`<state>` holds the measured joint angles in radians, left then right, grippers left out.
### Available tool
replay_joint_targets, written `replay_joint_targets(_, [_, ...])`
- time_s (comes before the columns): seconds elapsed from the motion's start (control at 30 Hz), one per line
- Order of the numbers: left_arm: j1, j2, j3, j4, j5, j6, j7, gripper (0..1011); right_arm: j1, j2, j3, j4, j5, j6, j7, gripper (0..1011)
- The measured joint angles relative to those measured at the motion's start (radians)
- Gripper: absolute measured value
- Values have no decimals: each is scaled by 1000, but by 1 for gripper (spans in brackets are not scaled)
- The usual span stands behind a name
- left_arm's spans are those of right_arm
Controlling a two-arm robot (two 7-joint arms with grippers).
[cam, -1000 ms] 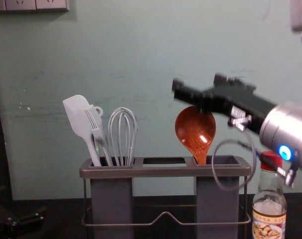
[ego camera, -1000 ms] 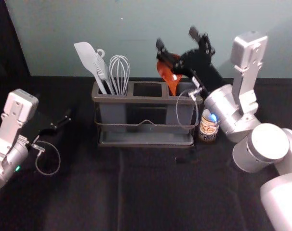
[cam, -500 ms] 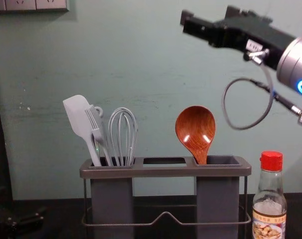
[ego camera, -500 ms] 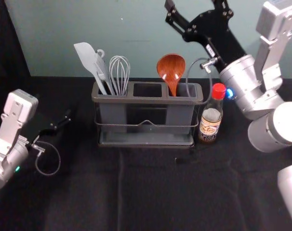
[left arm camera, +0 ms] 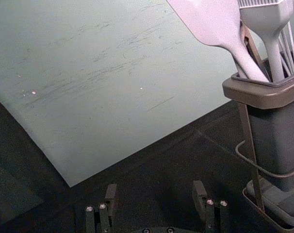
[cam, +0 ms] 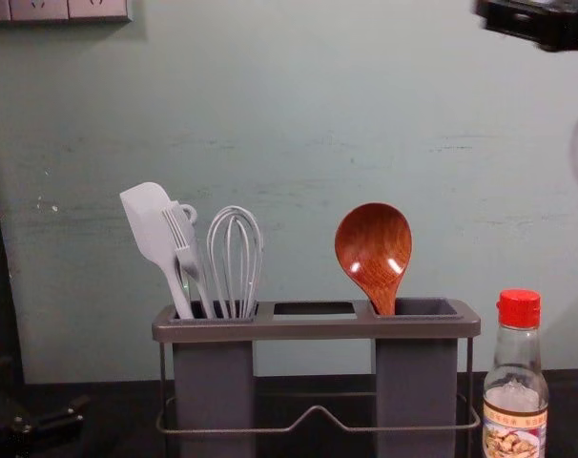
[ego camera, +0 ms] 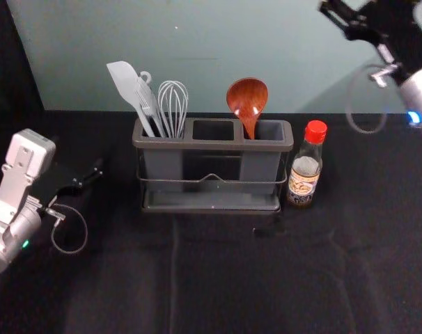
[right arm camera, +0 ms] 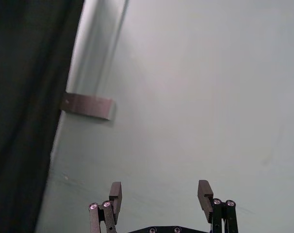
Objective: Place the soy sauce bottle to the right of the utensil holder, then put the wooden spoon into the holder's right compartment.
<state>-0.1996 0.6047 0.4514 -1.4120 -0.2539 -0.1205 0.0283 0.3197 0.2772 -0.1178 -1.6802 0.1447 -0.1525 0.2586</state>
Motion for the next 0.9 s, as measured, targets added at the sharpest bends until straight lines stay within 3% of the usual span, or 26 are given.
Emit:
replay_joint_targets(0.37, [0,0,0,0,0,0,0,1000,-83,64,93,17,14,55,-4,1002])
replay_joint_targets(0.9, [0,0,0,0,0,0,0,1000,-122,71,104,172,13,44,9,1002])
